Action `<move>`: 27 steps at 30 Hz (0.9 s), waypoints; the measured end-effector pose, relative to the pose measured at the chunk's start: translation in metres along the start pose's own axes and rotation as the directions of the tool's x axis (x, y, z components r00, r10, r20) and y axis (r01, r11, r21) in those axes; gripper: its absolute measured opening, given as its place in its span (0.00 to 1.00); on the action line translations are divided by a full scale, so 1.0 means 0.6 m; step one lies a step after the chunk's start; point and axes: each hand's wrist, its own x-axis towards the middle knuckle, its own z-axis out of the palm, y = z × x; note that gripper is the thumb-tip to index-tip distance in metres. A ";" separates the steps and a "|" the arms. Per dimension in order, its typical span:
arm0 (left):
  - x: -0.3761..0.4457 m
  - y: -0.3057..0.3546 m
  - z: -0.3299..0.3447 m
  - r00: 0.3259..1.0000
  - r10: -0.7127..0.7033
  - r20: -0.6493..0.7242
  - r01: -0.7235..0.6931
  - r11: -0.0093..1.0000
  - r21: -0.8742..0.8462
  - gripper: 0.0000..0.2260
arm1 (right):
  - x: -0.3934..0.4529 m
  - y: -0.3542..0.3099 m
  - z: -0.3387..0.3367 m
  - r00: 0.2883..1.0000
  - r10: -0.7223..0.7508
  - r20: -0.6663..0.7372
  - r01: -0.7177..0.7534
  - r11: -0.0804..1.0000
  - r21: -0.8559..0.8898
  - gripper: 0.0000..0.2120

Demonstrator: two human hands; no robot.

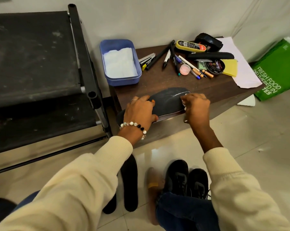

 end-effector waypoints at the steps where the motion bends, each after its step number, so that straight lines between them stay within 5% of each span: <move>1: 0.000 0.000 0.000 1.000 -0.003 -0.001 0.003 1.000 0.001 0.24 | -0.003 -0.009 0.001 1.000 -0.009 -0.015 0.009 1.000 0.017 0.21; 7: 0.004 0.003 0.001 1.000 -0.019 0.003 0.019 1.000 0.000 0.25 | -0.039 -0.055 0.014 0.908 -0.390 -0.154 0.406 0.909 0.092 0.14; 11: 0.001 0.001 0.000 1.000 -0.007 0.012 0.007 1.000 -0.009 0.26 | -0.008 0.004 0.012 0.987 -0.149 -0.051 0.152 0.987 0.051 0.19; 15: 0.000 -0.001 -0.004 1.000 -0.002 0.020 0.002 1.000 -0.002 0.25 | -0.002 0.011 0.010 0.992 0.104 -0.068 -0.093 0.984 0.155 0.16; 21: 0.002 0.007 -0.001 1.000 -0.029 0.001 0.029 1.000 -0.002 0.24 | -0.008 -0.055 0.033 0.989 -0.126 0.077 0.120 0.990 0.080 0.16; 24: 0.002 0.006 -0.003 1.000 -0.027 -0.002 0.027 1.000 -0.001 0.24 | 0.027 -0.059 0.032 0.993 -0.062 0.105 0.044 0.985 0.165 0.16; 27: -0.001 0.004 -0.001 1.000 -0.018 0.003 0.018 1.000 -0.004 0.24 | 0.044 -0.044 0.029 0.997 0.049 -0.051 -0.039 0.983 0.182 0.18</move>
